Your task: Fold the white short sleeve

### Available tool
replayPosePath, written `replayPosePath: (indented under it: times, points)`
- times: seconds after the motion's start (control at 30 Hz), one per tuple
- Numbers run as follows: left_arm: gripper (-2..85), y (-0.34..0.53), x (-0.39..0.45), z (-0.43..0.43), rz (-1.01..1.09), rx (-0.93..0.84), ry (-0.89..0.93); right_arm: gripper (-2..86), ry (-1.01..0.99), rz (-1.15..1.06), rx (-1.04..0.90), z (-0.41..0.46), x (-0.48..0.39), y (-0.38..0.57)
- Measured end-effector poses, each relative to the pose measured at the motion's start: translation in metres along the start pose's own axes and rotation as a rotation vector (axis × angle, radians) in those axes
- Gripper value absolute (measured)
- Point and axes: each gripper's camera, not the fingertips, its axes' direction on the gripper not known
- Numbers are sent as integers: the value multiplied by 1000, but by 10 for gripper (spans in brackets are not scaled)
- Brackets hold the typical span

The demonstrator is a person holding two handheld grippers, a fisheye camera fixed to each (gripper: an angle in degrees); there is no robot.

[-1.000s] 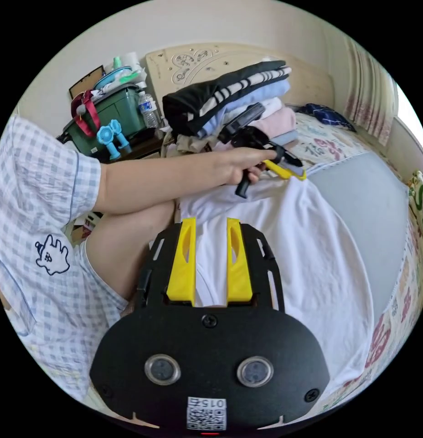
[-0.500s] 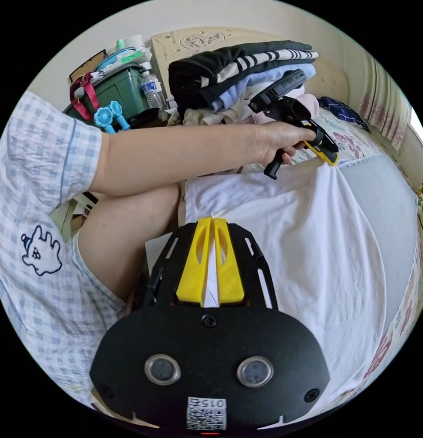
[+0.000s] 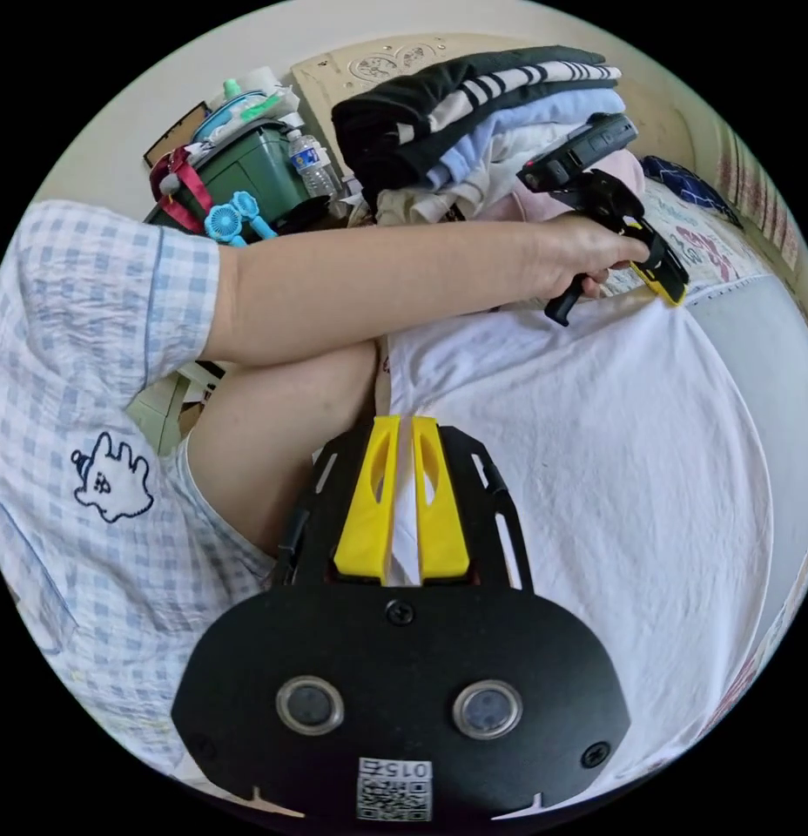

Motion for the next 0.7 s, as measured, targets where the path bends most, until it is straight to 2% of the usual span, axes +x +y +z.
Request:
replayPosePath:
  times: [0.1,0.17,0.3,0.4,0.47,0.5,0.57,0.63,0.7]
  points:
    - [79,-8,21,-18,-10,6,-29,38,-91,-130,-11,-41,2,2]
    - [135,-13,46,-39,-4,19,-122,50,-190,-235,19,-87,9,8]
    - [165,-6,106,-85,169,118,-218,53,-181,-173,206,-191,58,29]
    - [143,13,164,-123,385,205,-24,57,-52,74,425,-293,122,69]
    - [123,27,217,-134,554,203,238,57,129,392,520,-361,178,120]
    - [123,30,233,-133,590,178,297,57,183,471,549,-375,190,135]
    - [126,45,301,-113,742,-26,507,58,358,750,676,-425,231,197]
    - [133,67,344,-94,784,-153,611,61,415,923,723,-449,258,235]
    - [136,93,382,-79,812,-226,658,67,477,1064,692,-462,285,259]
